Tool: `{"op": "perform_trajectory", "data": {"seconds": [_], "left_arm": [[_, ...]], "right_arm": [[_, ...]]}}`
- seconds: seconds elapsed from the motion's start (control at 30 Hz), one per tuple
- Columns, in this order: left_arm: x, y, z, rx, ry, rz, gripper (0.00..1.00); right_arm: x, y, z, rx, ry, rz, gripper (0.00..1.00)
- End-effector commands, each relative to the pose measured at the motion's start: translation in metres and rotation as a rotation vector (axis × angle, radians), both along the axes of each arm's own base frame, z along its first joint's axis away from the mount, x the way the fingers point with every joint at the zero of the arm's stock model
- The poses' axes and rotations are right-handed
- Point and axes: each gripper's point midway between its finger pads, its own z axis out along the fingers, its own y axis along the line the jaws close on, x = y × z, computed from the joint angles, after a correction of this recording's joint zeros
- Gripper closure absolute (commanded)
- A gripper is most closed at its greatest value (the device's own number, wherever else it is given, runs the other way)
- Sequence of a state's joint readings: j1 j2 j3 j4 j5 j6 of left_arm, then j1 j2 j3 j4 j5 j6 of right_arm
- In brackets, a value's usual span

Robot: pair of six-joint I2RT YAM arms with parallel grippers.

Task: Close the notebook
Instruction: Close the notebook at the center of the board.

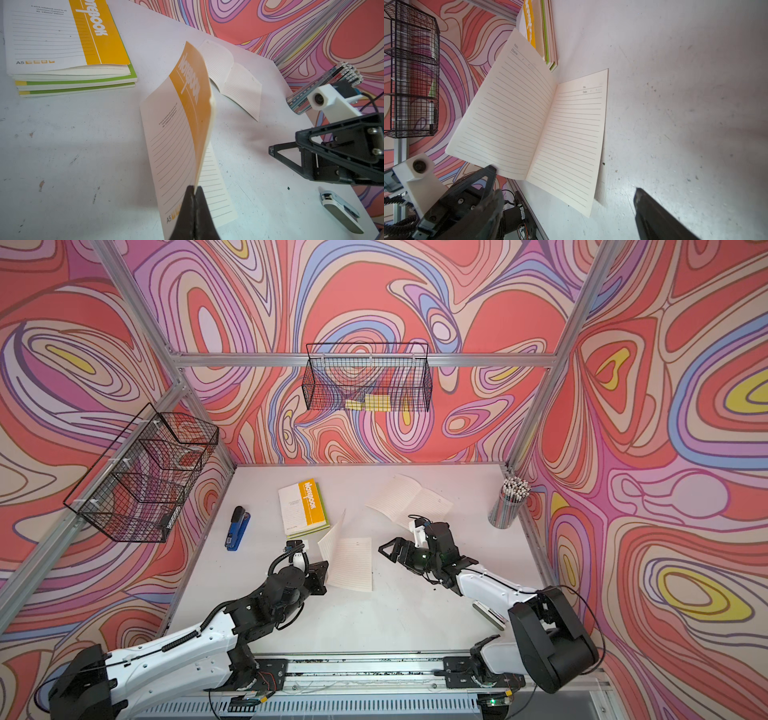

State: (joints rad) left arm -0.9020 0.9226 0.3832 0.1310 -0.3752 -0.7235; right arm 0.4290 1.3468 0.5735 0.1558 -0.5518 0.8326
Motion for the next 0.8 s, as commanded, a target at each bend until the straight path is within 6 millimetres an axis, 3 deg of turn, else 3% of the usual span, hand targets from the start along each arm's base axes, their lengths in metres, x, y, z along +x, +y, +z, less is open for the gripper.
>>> {"op": "perform_trajectory", "data": {"seconds": [0.0, 0.23, 0.77], "left_arm": [[0.000, -0.002, -0.005, 0.070, -0.047, 0.005, 1.00], [-0.014, -0.021, -0.023, 0.211, -0.075, -0.036, 1.00], [-0.035, -0.066, -0.058, 0.308, -0.037, -0.252, 1.00]], "right_arm": [[0.002, 0.000, 0.000, -0.006, -0.015, -0.011, 0.02], [0.005, 0.004, 0.008, -0.017, -0.025, 0.019, 0.02], [0.012, 0.008, 0.028, -0.019, -0.061, 0.032, 0.02]]}}
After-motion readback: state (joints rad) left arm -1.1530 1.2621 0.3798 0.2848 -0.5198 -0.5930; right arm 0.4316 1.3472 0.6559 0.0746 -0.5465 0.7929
